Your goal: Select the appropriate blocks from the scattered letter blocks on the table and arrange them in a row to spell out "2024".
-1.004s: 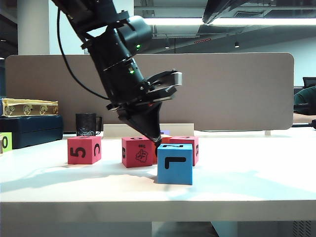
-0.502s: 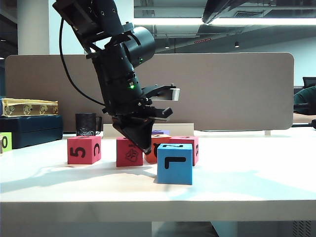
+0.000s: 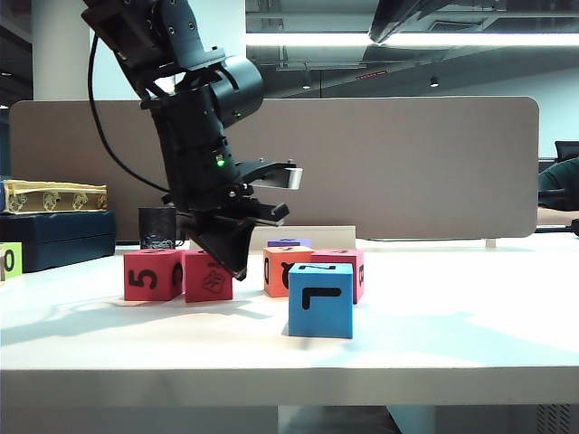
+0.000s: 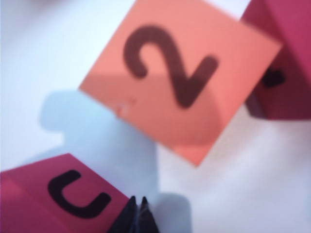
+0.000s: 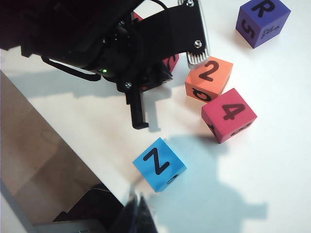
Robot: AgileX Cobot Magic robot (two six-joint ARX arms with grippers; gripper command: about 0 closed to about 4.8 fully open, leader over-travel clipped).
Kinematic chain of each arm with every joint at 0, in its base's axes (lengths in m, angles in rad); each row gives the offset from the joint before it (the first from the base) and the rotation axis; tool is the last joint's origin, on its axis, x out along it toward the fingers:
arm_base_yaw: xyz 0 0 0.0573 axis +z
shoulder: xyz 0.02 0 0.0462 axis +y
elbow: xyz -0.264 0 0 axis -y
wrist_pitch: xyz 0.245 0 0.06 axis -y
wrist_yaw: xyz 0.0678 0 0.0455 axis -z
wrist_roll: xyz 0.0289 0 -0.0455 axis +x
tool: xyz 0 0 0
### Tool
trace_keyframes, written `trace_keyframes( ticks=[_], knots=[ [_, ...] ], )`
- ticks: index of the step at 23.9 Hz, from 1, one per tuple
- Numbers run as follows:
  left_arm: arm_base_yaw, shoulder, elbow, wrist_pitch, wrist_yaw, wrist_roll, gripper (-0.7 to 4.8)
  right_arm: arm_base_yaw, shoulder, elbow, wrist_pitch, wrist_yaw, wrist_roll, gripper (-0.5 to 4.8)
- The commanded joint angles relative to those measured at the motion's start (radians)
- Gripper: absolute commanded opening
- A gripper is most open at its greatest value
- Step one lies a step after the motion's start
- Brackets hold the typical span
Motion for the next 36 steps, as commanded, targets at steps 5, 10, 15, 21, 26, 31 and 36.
trace_keyframes(
  ticks=[5, 10, 15, 21, 26, 31, 36],
  knots=[
    [-0.002, -0.004, 0.003, -0.039, -0.003, 0.001, -0.06, 0.002, -0.003, 0.003, 0.028, 0.000, -0.003, -0.03],
    [-0.001, -0.004, 0.003, -0.058, -0.074, 0.000, -0.06, 0.002, -0.003, 0.003, 0.027, 0.000, -0.003, -0.03],
    [-0.001, -0.004, 0.004, -0.074, -0.092, 0.000, -0.06, 0.002, -0.003, 0.003, 0.029, 0.000, -0.003, -0.03],
    [-0.004, -0.006, 0.066, -0.087, 0.011, 0.008, -0.06, 0.002, -0.002, 0.003, 0.031, 0.067, -0.007, -0.04],
    [-0.008, -0.006, 0.153, -0.102, 0.031, 0.008, -0.06, -0.002, 0.053, 0.003, 0.037, 0.088, -0.007, -0.03],
    [0.022, -0.030, 0.211, -0.159, 0.033, 0.008, -0.06, -0.013, 0.145, 0.003, 0.085, 0.109, -0.008, -0.03],
    [0.189, -0.138, 0.209, -0.212, 0.159, -0.046, -0.06, -0.086, 0.286, 0.003, 0.155, 0.110, -0.006, -0.04]
  ],
)
